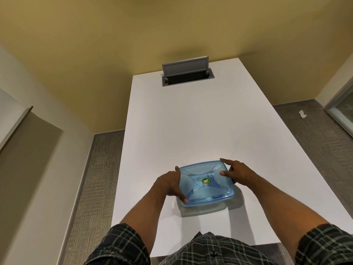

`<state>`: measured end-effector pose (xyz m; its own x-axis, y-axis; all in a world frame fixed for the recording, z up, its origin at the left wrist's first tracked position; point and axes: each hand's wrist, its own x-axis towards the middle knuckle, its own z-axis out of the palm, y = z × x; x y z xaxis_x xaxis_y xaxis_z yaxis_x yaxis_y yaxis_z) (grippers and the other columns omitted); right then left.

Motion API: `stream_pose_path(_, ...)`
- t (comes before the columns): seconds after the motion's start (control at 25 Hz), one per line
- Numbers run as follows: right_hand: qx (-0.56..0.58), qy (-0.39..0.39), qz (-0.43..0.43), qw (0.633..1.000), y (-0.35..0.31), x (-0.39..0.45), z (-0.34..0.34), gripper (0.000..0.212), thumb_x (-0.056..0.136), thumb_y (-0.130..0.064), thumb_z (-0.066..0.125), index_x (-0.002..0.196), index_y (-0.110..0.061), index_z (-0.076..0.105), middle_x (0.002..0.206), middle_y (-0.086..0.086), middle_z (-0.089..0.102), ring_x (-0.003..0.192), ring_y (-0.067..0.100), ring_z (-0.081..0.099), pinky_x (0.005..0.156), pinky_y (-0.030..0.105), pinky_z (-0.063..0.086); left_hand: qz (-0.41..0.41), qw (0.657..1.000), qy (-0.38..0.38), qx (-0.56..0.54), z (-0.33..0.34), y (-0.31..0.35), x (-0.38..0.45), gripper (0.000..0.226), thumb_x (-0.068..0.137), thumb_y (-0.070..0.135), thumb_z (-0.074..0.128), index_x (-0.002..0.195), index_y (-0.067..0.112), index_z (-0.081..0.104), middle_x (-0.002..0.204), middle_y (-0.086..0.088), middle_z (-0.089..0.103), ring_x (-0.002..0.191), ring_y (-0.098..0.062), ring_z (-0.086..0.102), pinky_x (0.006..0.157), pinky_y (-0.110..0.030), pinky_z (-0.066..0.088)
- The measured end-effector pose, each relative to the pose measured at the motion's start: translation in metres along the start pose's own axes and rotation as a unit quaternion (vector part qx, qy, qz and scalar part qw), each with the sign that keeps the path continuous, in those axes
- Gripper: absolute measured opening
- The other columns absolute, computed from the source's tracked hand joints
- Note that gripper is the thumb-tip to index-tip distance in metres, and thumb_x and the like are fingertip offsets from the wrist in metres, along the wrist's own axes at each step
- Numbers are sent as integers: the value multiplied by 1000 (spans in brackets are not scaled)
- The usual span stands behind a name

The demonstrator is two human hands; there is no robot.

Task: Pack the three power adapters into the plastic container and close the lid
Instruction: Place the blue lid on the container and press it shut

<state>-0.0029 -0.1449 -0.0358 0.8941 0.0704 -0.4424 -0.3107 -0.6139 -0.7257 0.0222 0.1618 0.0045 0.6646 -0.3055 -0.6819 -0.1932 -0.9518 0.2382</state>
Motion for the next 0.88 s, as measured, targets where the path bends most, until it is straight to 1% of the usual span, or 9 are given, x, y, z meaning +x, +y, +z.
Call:
stream_pose_path(0.08, 3, 0, -1, 1000, 0, 0, -1, 71, 85, -31, 78, 148, -24, 46, 73, 7, 62, 64, 21, 66, 62, 33, 61, -3, 1000, -2, -9, -1, 1, 0, 153, 59, 59, 91, 161, 2, -8, 154, -15, 44, 142, -31, 44, 110, -38, 43)
stream_pose_path(0.12, 8, 4, -1, 1000, 0, 0, -1, 70, 85, -29, 79, 147, -23, 48, 71, 6, 63, 63, 20, 66, 62, 33, 61, -5, 1000, 4, -24, -2, 0, 1, 141, 64, 58, 89, 161, 1, 4, 150, -15, 49, 140, -32, 46, 108, -37, 44)
stream_pose_path(0.24, 18, 18, 2, 1000, 0, -1, 0, 67, 83, -25, 81, 144, -23, 51, 68, 5, 63, 60, 19, 65, 58, 33, 61, -9, 987, 88, -137, -4, -6, 5, 60, 88, 45, 76, 131, 6, 61, 123, -15, 69, 119, -32, 64, 94, -33, 50)
stream_pose_path(0.32, 12, 19, 3, 1000, 0, -2, 1, 66, 82, -24, 82, 141, -23, 53, 66, 5, 63, 56, 14, 65, 52, 27, 59, -39, 958, 161, -235, -3, -5, 6, 34, 97, 35, 65, 109, 5, 75, 105, -15, 76, 102, -30, 71, 91, -36, 54)
stream_pose_path(0.48, 3, 17, 11, 1000, -3, -2, -1, 62, 82, -24, 82, 137, -23, 53, 66, 5, 62, 52, 9, 64, 47, 22, 54, -106, 917, 220, -314, 2, 1, 15, 35, 98, 31, 63, 73, 7, 68, 72, -13, 64, 73, -24, 60, 79, -36, 52)
stream_pose_path(0.56, 5, 17, 13, 1000, -3, -2, -1, 61, 82, -23, 82, 136, -24, 54, 66, 5, 61, 49, 6, 63, 45, 20, 52, -132, 898, 233, -350, 4, 3, 18, 36, 94, 33, 68, 76, 3, 75, 74, -17, 67, 73, -24, 56, 75, -33, 48)
stream_pose_path(0.68, 5, 22, 19, 1000, -2, -1, 1, 62, 82, -23, 82, 137, -24, 54, 66, 4, 61, 50, 6, 63, 45, 19, 51, -163, 863, 232, -419, 5, 1, 23, 38, 89, 34, 75, 78, -2, 77, 85, -20, 77, 76, -26, 62, 81, -33, 52)
stream_pose_path(0.8, 6, 22, 13, 1000, 0, 1, 1, 62, 81, -24, 82, 136, -24, 53, 65, 4, 61, 47, 3, 63, 44, 19, 51, -197, 830, 208, -478, 5, -1, 26, 42, 87, 35, 79, 60, 6, 65, 71, -14, 70, 77, -26, 64, 91, -42, 57)
stream_pose_path(0.88, 7, 19, 11, 1000, 1, 3, 0, 62, 80, -26, 83, 134, -25, 53, 65, 5, 61, 47, 2, 63, 44, 19, 51, -219, 792, 186, -539, 6, -3, 25, 42, 86, 34, 81, 60, 9, 61, 71, -11, 66, 80, -27, 64, 92, -42, 57)
